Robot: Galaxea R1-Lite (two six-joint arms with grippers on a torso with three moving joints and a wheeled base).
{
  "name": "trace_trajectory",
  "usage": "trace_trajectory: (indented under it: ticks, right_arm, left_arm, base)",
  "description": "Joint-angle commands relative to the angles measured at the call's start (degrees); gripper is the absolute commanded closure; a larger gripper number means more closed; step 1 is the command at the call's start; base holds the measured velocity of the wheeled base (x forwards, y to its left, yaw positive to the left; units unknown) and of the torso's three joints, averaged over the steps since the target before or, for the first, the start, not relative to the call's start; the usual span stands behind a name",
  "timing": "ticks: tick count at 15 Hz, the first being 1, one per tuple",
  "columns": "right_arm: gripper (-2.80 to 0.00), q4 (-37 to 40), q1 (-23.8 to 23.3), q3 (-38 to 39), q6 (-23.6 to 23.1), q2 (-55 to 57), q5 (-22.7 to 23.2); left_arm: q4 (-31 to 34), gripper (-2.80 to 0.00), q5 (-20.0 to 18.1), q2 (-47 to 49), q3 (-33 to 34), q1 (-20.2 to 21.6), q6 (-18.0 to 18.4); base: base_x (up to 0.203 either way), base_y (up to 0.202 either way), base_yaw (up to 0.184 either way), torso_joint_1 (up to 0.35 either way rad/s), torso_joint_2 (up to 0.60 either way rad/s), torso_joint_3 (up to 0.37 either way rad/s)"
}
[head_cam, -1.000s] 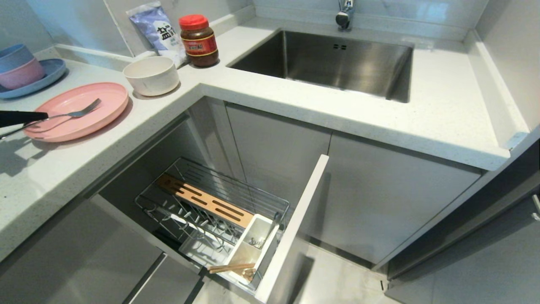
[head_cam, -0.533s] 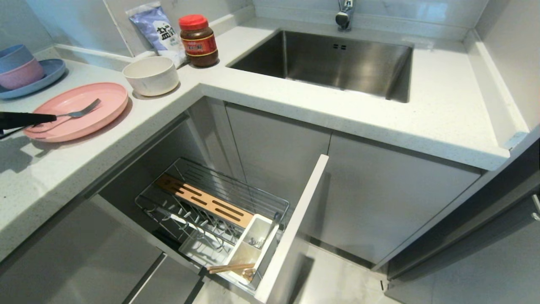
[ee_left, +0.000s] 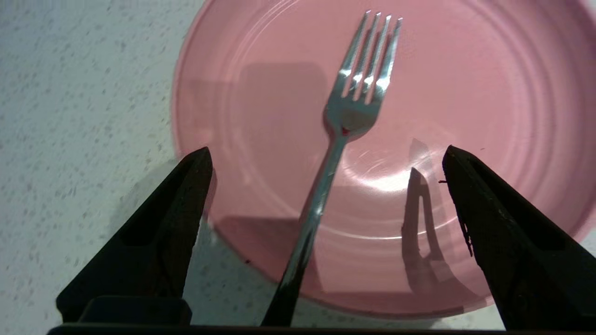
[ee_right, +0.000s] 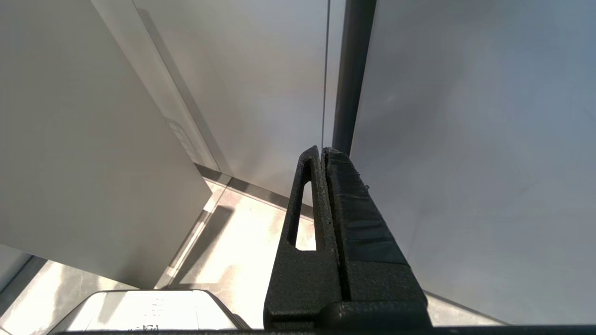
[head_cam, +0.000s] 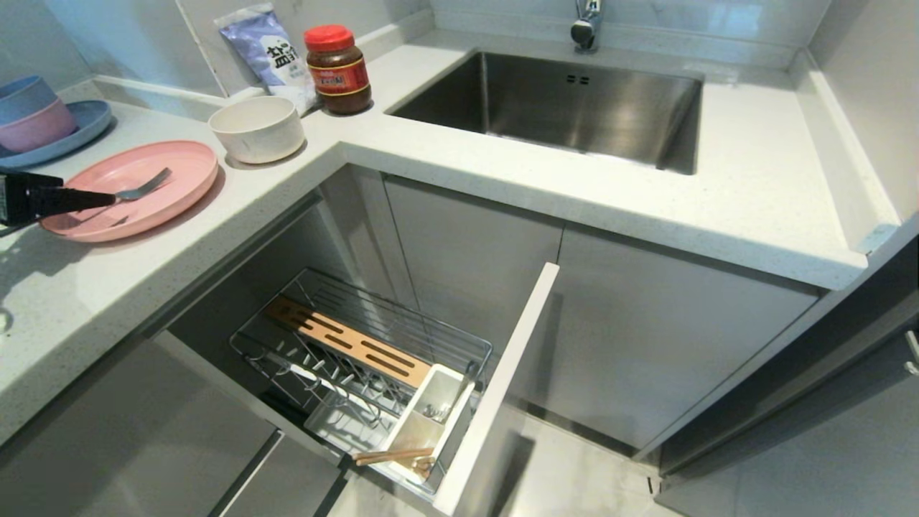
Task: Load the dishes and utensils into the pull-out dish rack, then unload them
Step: Pick up the fork and place it in the cupboard
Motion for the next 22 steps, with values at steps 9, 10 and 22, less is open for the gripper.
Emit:
trace_trajectory:
  ticks: [9,10,22]
  right_arm:
    - [0.0,-0.02,0.01,0.06,0.0,-0.19,0.0]
    - [0.0,-0.02,0.01,0.08,0.0,-0.13,0.0]
    - [0.0,-0.02,0.01,0.08,0.0,-0.13,0.0]
  left_arm:
    - [1.03,-2.8,0.45,0.93,0.12,-1.14,0.34]
    - [1.03,-2.8,0.8,1.01,0.04,-1.24,0.34]
    - [1.65,-2.8,1.08,1.9,0.03,-2.03,0.34]
  base:
    - [0.0,0.0,0.0,0.0,0.0,0.0]
    - [0.0,0.0,0.0,0.0,0.0,0.0]
    - [0.0,0.0,0.0,0.0,0.0,0.0]
